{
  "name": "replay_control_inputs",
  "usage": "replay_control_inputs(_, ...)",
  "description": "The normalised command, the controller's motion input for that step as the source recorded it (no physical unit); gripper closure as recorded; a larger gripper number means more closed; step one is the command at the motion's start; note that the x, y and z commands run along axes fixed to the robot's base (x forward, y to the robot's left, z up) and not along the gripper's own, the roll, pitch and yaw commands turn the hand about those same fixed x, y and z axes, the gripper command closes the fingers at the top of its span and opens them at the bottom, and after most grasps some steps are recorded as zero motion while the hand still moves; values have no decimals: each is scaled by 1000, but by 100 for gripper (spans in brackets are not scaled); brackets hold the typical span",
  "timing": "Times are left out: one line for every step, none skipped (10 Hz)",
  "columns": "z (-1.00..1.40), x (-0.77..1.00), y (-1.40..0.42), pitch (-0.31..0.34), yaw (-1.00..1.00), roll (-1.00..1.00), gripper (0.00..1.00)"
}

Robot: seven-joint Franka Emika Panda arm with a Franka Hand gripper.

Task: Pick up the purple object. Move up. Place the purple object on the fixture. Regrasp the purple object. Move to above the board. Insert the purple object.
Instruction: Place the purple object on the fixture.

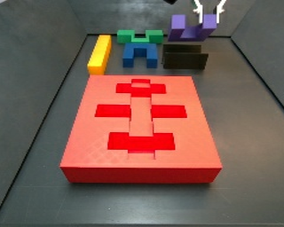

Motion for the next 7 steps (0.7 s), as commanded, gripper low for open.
replay_control_inputs(-263, 60, 9, 49, -54, 17, 100)
replay_control_inputs(-226, 57, 77, 51, -31, 103, 100)
replay_control_inputs(-194, 94, 191, 40, 0, 143, 100)
replay_control_inputs(-189, 160, 220, 9, 103, 223, 100)
replay_control_inputs(-220, 137, 240, 0, 211, 229, 100)
replay_control_inputs(-186, 74, 100, 6, 209, 117, 100)
replay_control_inputs(-154, 0, 0, 0, 114, 63, 100)
